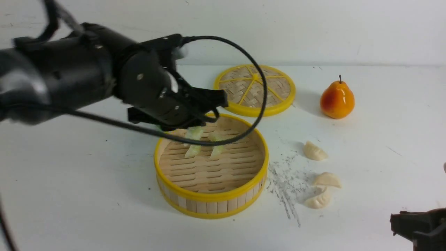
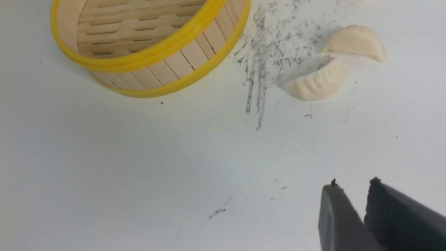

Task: Put the dumplings into the steamer on the white table.
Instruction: 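Place the dumpling into the bamboo steamer basket with the left gripper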

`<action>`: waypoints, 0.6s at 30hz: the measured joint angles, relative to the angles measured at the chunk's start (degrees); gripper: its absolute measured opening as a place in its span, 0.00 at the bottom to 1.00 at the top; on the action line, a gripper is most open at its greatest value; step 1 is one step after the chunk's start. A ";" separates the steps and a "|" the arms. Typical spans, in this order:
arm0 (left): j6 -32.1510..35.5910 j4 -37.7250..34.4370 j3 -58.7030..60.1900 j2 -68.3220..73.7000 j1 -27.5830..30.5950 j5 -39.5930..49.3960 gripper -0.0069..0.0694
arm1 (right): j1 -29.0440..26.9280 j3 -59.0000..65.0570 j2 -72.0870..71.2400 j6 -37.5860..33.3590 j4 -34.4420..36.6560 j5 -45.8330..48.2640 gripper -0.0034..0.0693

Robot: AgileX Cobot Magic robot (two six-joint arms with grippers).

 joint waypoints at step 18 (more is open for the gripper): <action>5.48 -9.76 -22.43 25.44 0.00 1.13 0.32 | 0.00 0.00 2.15 0.00 0.05 0.35 0.25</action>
